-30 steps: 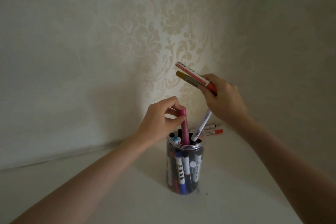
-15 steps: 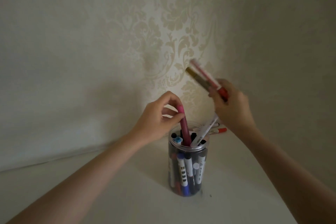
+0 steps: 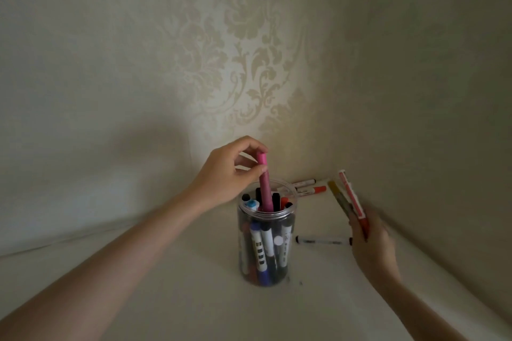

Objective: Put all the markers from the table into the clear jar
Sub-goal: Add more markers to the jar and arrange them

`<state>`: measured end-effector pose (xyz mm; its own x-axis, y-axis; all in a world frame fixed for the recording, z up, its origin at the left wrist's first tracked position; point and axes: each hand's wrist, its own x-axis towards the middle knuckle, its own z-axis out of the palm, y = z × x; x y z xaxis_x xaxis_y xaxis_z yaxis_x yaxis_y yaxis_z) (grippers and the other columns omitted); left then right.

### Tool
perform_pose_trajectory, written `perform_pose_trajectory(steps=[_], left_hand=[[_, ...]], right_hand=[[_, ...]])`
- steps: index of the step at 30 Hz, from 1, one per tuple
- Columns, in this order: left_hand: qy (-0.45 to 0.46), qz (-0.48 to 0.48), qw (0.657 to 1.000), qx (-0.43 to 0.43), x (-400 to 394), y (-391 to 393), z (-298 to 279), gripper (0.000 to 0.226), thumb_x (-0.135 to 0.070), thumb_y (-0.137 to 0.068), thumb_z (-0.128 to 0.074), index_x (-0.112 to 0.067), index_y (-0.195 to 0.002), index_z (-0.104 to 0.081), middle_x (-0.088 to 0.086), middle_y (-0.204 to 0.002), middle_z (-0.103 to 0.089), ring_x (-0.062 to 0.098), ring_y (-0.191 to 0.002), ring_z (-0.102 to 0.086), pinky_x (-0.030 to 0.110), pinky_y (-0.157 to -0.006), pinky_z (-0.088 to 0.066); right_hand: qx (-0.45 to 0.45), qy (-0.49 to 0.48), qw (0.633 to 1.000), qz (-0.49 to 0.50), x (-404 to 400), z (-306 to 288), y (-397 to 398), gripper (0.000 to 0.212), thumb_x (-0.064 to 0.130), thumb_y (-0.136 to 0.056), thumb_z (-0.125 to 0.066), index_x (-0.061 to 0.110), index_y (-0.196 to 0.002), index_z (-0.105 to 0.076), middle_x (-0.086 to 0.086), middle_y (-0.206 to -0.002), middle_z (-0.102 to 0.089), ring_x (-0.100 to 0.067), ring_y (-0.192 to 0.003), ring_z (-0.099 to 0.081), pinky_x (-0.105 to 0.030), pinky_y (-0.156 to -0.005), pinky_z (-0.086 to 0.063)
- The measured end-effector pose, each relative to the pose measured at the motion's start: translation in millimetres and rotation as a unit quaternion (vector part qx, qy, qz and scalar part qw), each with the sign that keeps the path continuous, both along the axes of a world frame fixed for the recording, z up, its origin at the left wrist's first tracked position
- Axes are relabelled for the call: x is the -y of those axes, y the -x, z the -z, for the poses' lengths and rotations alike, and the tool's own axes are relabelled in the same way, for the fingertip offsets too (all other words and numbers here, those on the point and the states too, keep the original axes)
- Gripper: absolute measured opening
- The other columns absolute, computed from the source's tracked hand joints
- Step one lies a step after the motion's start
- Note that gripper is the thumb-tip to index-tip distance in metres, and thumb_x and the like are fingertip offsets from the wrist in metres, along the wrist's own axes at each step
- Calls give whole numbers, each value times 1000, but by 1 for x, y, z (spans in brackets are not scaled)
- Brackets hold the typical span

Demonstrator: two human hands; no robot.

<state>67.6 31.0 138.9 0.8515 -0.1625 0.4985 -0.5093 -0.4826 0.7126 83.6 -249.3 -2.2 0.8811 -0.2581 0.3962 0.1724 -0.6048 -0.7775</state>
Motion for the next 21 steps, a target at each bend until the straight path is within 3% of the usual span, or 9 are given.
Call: perform_pose_trajectory(steps=[3, 6, 9, 12, 15, 18, 21], left_hand=[[-1, -9, 1000, -2, 3, 3, 0, 23, -4, -87, -69, -20, -104, -65, -6, -100, -65, 4, -85, -71, 16, -74, -56], [-1, -13, 1000, 0, 5, 7, -1, 23, -4, -87, -69, -20, -104, -66, -6, -101, -66, 5, -86, -71, 16, -73, -54], [-22, 26, 999, 11, 9, 14, -4, 22, -5, -86, -72, -17, -103, -66, -5, -101, -68, 7, -89, -71, 18, -78, -55], [-29, 54, 997, 35, 8, 20, -6, 22, -5, -83, -75, -13, -102, -66, -3, -100, -69, 10, -91, -71, 21, -82, -56], [10, 43, 998, 41, -1, 15, -11, 23, -3, -82, -75, -12, -101, -66, 0, -97, -70, 14, -91, -71, 28, -82, -59], [16, 35, 999, 30, -9, 6, -14, 24, -4, -79, -78, -13, -99, -67, 0, -95, -70, 16, -88, -72, 31, -82, -59], [-3, 47, 999, 20, -8, 0, -15, 24, -5, -78, -80, -14, -97, -68, -4, -93, -70, 15, -87, -72, 27, -79, -57]], right_hand=[[-39, 119, 991, -48, 4, 18, 11, 23, 14, -95, -53, 18, -116, -61, -8, -86, -64, -31, -77, -63, -35, -62, -44], [-109, 248, 960, -74, 2, 25, 20, 28, 30, -98, -49, 27, -124, -56, -3, -106, -62, -30, -94, -64, -38, -76, -48], [-131, 301, 941, -78, -2, 18, 23, 32, 41, -98, -43, 32, -127, -53, 2, -111, -60, -24, -99, -64, -34, -80, -48], [-171, 292, 937, -89, 0, 2, 26, 38, 53, -93, -45, 35, -125, -57, 7, -108, -62, -17, -101, -62, -28, -83, -47], [-235, 312, 915, -98, -3, -27, 28, 63, 74, -83, -42, 35, -132, -52, 9, -128, -59, -13, -115, -57, -30, -97, -47], [-188, 232, 942, -151, -25, -64, 33, 102, 90, -60, -47, 40, -146, -26, 11, -148, -41, -10, -128, -47, -37, -107, -43], [-153, 81, 942, -287, -77, -94, 44, 134, 73, -45, -80, 41, -148, 0, 33, -138, -39, 8, -123, -44, -37, -112, -37]])
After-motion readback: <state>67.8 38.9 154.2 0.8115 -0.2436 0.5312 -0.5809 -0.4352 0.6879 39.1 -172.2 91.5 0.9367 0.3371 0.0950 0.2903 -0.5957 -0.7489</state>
